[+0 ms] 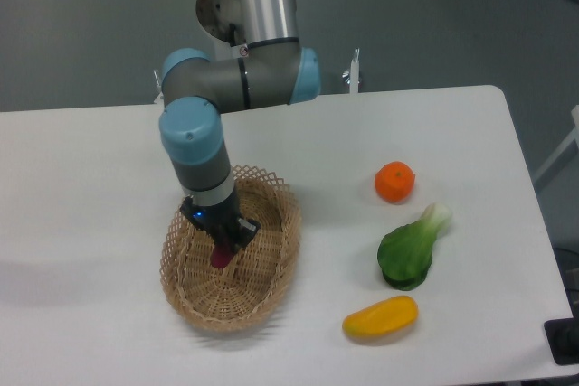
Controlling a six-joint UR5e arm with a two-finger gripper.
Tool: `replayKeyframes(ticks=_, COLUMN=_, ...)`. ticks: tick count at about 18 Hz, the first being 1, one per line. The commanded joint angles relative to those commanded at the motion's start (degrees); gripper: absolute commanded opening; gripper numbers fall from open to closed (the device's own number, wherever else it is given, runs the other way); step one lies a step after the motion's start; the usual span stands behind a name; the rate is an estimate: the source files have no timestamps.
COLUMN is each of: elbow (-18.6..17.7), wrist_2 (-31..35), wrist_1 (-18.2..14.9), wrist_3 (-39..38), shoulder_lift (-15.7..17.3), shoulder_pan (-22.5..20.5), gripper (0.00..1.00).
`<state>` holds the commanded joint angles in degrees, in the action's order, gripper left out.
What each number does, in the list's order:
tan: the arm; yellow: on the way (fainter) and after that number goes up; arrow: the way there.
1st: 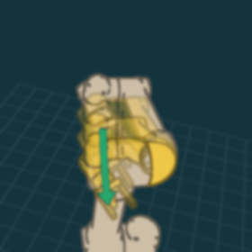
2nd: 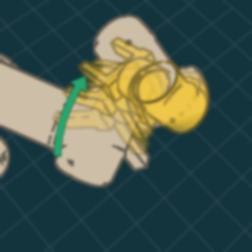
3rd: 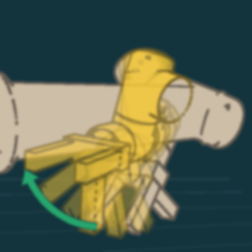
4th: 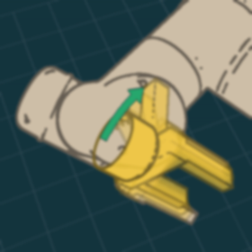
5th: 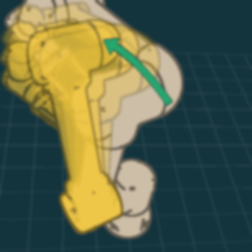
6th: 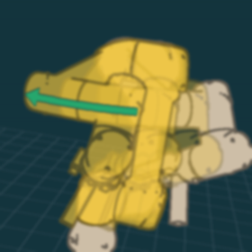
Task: Place the sweet potato in the basket
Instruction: 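Lower the sweet potato into the basket and open the gripper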
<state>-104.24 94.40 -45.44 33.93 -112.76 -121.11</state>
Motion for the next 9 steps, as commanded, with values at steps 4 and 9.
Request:
replayKeyframes(ticks=4, elbow=0.0, wrist_2=0.09, wrist_1=0.0, wrist_3=0.09, shoulder_lift=-0.35, shoulder_pan=0.18, gripper=0.31)
replayKeyframes(ticks=9, elbow=0.26, wrist_2=0.17, wrist_1=0.0, wrist_3=0.17, shoulder_lift=-0.27, shoulder_pan=0.62, gripper=0.59)
